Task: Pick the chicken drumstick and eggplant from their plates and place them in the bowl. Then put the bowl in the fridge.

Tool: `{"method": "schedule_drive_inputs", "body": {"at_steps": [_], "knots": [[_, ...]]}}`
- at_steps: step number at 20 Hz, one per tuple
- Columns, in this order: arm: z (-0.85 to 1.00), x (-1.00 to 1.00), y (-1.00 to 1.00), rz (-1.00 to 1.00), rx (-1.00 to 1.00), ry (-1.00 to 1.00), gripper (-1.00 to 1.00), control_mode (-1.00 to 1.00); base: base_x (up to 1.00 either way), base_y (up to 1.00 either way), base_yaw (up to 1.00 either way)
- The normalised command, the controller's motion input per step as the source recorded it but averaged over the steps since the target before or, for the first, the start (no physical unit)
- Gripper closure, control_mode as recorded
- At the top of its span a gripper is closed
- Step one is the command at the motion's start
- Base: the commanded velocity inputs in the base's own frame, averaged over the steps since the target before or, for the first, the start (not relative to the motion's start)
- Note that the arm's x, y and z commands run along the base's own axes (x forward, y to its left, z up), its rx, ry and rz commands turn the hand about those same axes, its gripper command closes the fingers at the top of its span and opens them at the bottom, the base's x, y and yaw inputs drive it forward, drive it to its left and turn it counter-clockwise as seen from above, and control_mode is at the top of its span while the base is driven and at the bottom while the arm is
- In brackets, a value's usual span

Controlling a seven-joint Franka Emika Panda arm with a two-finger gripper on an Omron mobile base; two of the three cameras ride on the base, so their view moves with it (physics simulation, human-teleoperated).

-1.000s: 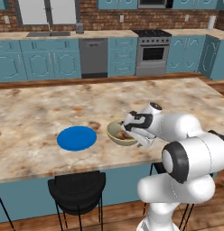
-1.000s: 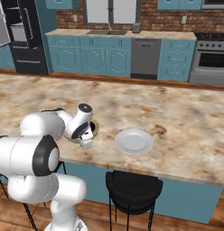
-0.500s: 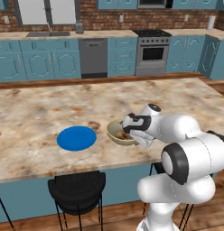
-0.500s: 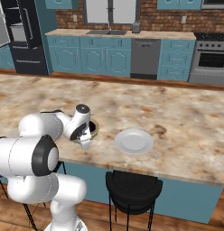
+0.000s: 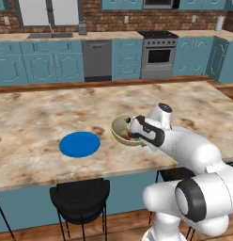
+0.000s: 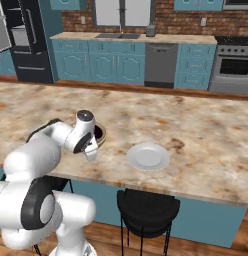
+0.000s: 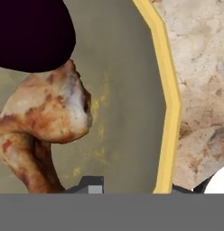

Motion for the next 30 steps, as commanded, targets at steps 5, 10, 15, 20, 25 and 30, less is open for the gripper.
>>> {"method": "schedule_drive_inputs", "body": {"at_steps": [5,10,15,20,25,30], "knots": [[0.59,-0.39,0.20,0.00,-0.15,0.00,1.00,-1.00,0.00,0.00,0.00],[0.49,-0.43,0.11,-0.14,-0.02,0.08,1.00,-1.00,0.00,0.00,0.00],[0.27,-0.54,0.10,-0.23,0.01,-0.01,1.00,-1.00,0.00,0.00,0.00],[0.00,-0.34,0.16,-0.30,0.02,-0.13,1.00,-1.00,0.00,0.00,0.00],[0.01,-0.14,0.04,-0.10,0.05,-0.02,1.00,-1.00,0.00,0.00,0.00],[0.00,0.00,0.00,0.00,0.00,0.00,1.00,-1.00,0.00,0.00,0.00]]}}
